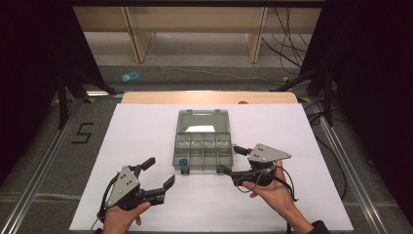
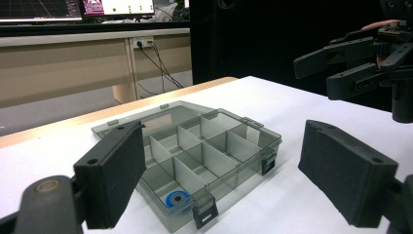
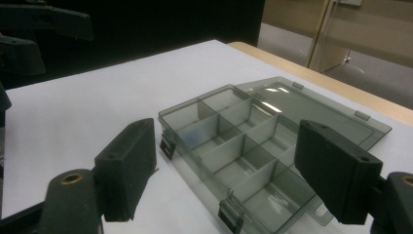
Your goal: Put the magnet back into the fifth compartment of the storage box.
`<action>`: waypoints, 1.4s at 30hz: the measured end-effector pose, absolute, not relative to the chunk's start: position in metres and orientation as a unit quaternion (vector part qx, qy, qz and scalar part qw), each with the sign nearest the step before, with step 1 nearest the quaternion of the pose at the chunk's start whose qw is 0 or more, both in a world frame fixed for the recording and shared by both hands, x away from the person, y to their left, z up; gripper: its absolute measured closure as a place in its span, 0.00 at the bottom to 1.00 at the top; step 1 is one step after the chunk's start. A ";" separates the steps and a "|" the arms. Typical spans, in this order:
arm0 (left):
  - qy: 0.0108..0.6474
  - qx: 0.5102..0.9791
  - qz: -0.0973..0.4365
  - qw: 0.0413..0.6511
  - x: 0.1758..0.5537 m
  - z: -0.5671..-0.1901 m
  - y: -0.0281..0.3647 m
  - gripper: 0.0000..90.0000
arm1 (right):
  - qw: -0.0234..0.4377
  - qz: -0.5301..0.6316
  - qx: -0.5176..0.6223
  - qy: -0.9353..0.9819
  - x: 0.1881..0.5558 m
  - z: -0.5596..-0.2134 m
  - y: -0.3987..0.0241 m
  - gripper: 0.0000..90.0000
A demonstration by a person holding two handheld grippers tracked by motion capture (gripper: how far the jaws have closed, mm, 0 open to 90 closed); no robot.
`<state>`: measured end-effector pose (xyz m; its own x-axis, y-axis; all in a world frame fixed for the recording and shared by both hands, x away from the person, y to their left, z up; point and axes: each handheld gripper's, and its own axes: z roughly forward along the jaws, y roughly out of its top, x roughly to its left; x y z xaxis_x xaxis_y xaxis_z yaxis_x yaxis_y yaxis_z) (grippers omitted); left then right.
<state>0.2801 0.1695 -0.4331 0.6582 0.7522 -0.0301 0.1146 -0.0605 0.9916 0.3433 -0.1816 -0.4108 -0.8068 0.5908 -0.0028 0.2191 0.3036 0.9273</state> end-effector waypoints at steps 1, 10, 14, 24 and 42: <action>0.319 0.679 0.263 0.607 0.280 -0.433 0.170 0.18 | 0.172 0.531 0.260 0.788 0.343 -0.411 -0.182 0.27; 0.319 0.679 0.263 0.606 0.280 -0.433 0.169 0.18 | 0.173 0.531 0.268 0.785 0.340 -0.412 -0.188 0.25; 0.319 0.679 0.263 0.606 0.280 -0.433 0.170 0.18 | 0.182 0.535 0.265 0.781 0.340 -0.413 -0.192 0.24; 0.319 0.679 0.263 0.607 0.280 -0.433 0.169 0.18 | 0.170 0.540 0.277 0.777 0.333 -0.416 -0.197 0.23; 0.321 0.678 0.262 0.607 0.280 -0.433 0.169 0.18 | 0.174 0.550 0.294 0.762 0.318 -0.421 -0.213 0.20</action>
